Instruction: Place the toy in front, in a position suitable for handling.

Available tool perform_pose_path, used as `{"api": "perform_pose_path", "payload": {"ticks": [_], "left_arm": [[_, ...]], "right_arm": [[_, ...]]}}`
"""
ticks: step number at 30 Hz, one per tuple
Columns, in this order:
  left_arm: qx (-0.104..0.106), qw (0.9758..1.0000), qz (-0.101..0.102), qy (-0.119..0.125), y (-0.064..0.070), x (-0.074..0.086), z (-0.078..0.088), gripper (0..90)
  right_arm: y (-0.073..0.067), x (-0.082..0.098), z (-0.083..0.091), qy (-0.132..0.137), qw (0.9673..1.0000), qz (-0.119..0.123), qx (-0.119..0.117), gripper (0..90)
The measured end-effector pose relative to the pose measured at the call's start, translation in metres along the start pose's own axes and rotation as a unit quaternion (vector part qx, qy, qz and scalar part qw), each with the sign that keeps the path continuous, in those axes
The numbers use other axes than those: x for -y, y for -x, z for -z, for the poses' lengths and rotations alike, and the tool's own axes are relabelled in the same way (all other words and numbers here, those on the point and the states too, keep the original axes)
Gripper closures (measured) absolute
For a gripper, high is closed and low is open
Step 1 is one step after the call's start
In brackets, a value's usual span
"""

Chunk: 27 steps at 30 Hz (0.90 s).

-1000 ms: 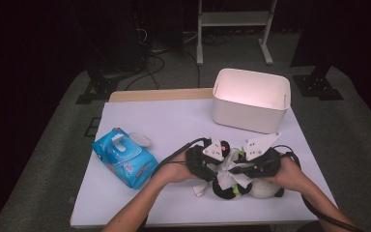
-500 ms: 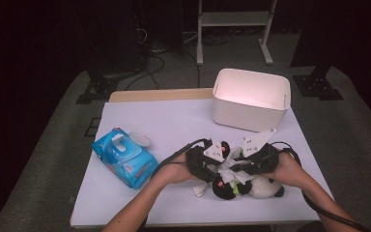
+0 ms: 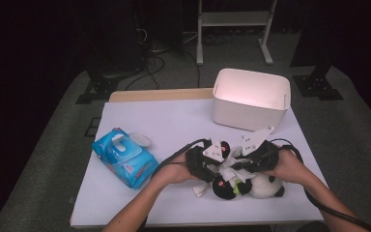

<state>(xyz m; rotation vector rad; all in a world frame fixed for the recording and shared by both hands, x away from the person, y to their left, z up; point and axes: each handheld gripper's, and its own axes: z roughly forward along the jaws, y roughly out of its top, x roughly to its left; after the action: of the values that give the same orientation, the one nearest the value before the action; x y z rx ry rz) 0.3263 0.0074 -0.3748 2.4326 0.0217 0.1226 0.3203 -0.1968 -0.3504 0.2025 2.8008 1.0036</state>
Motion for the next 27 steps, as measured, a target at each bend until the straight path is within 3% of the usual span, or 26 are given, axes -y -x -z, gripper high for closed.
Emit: {"api": "perform_pose_path", "payload": {"ticks": [6, 14, 21, 24, 27], "left_arm": [[0.001, 1.0, 0.004, 0.005, 0.0, 0.003, 0.0, 54.2], [-0.004, 1.0, 0.006, 0.007, 0.001, 0.002, 0.0, 54.4], [-0.011, 0.9998, 0.009, 0.013, 0.001, -0.003, 0.011, 48.8], [-0.012, 0.9997, 0.011, 0.017, 0.002, -0.006, 0.011, 48.7], [-0.008, 1.0, 0.003, 0.005, 0.006, -0.008, 0.003, 49.7]], "right_arm": [[0.008, -0.004, -0.006, 0.005, 0.9998, -0.008, -0.015, 79.6], [0.016, 0.003, 0.007, -0.002, 0.9998, -0.019, 0.003, 79.4], [0.011, 0.007, 0.0, 0.003, 0.9995, -0.03, -0.007, 79.5], [0.009, 0.009, 0.002, 0.009, 0.9994, -0.033, -0.011, 79.6], [0.003, 0.008, 0.003, 0.003, 0.9997, -0.025, -0.005, 79.5]]}}
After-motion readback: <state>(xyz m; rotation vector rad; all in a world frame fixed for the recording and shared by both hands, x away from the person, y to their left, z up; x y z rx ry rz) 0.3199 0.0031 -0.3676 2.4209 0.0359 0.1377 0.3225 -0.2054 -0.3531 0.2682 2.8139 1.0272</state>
